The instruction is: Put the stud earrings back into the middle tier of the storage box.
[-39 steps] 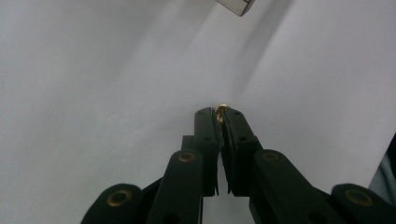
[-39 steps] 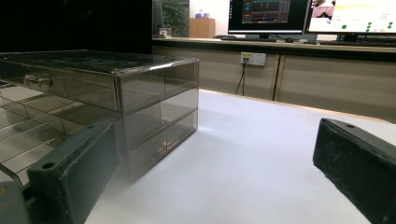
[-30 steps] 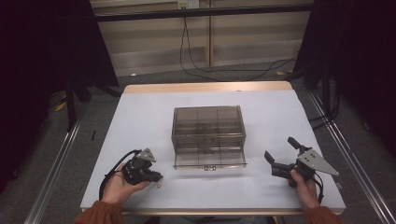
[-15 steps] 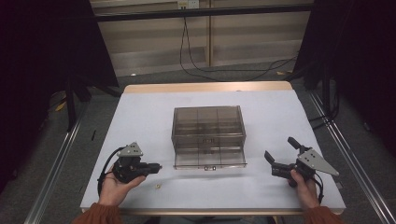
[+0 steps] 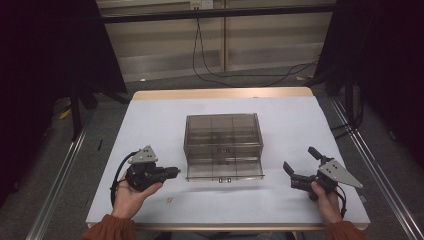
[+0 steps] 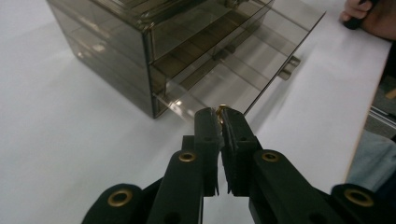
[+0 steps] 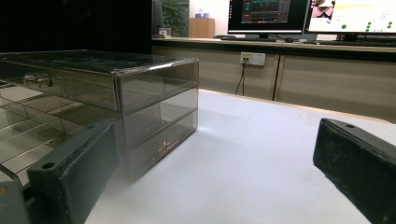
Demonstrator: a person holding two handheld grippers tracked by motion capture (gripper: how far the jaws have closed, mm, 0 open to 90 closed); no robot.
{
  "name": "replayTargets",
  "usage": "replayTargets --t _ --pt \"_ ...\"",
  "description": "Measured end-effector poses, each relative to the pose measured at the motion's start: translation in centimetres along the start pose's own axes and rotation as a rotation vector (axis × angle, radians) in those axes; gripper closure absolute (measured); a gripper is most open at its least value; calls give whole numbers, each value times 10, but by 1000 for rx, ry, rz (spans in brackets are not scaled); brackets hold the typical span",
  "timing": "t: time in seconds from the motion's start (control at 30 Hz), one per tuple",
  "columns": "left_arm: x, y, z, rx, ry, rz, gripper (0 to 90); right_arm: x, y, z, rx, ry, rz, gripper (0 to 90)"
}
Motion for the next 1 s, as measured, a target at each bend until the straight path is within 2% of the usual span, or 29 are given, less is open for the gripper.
replayTargets --t 0.03,0.1,0.2,0.4,0.63,0.77,0.9,0.97,1.0 --pt "1 -2 -2 8 13 1 858 0 0 0 -3 0 -1 0" --pt "2 -7 -6 28 4 1 858 0 0 0 -3 0 -1 0" --pt "7 -13 -13 44 16 10 858 0 0 0 -2 0 0 0" --pt "23 -29 -28 83 44 15 858 0 0 0 -3 -1 -1 0" --pt "34 -41 -40 120 47 33 858 0 0 0 -1 0 -1 0" --pt "44 -48 -46 154 45 90 858 0 0 0 -2 0 -1 0" --pt "56 -53 -52 182 51 122 858 0 0 0 -4 -1 -2 0" --pt "63 -56 -56 215 50 167 858 0 0 0 -4 -1 -2 0" --pt "63 -56 -56 215 50 167 858 0 0 0 -4 -1 -2 0"
Point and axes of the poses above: each handheld gripper's, and its own axes: x roughly forward along the jaws, y roughly out of its underside, z roughly to its left, the point moved 5 cm from there along x, roughly forward along the jaws, and after that the axes turned 11 degrees about -x, right-handed, at the moved point
